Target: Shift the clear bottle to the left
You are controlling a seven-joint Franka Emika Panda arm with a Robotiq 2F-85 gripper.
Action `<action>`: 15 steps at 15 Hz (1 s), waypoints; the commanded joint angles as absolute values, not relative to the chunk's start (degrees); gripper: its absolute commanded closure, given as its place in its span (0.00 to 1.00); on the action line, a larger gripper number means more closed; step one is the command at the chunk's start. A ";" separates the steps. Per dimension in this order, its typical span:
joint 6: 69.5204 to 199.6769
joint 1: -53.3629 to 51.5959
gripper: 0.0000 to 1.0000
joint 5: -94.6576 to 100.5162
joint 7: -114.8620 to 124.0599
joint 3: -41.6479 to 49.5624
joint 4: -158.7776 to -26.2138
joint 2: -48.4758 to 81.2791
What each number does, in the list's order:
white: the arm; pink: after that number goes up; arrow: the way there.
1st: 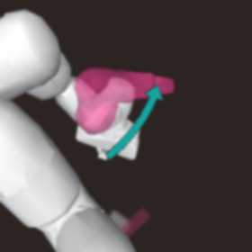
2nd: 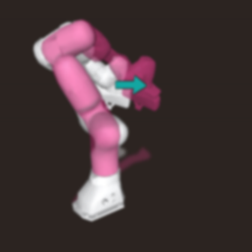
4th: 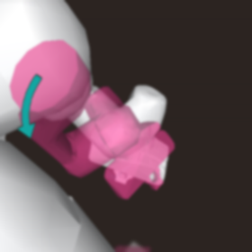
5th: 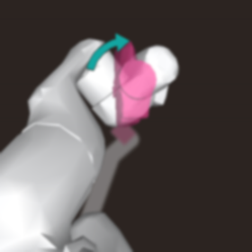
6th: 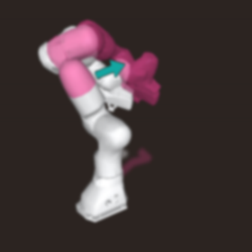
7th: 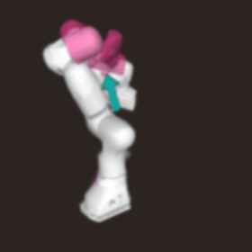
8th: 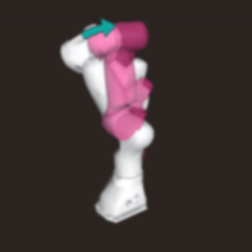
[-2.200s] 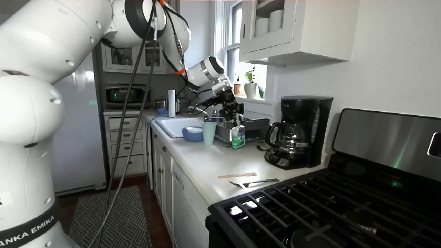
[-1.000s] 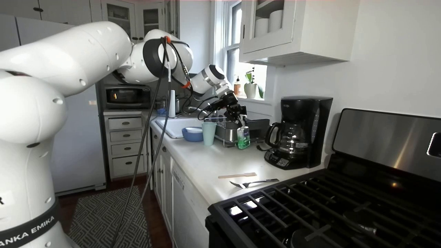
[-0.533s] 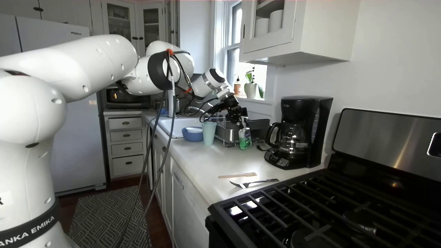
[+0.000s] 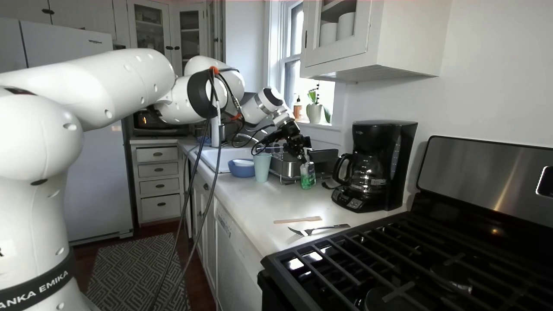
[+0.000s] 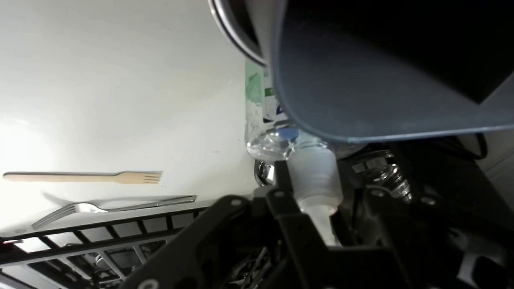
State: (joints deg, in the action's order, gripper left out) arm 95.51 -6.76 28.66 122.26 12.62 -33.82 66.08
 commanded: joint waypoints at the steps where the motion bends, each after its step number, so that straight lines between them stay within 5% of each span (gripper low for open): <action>1: 93.98 -6.01 0.39 27.52 120.97 12.19 -29.38 67.99; 6: 93.48 -6.10 0.45 27.35 120.84 12.04 -29.38 67.65; 9: 93.31 -6.04 0.18 26.93 119.46 11.25 -29.45 67.17; 12: 94.15 -6.00 0.01 26.87 118.19 10.63 -29.27 67.03; 15: 94.61 -6.01 0.00 27.24 118.03 10.62 -28.91 67.16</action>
State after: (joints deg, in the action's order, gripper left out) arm 94.76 -6.73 28.37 119.29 11.28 -31.80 66.10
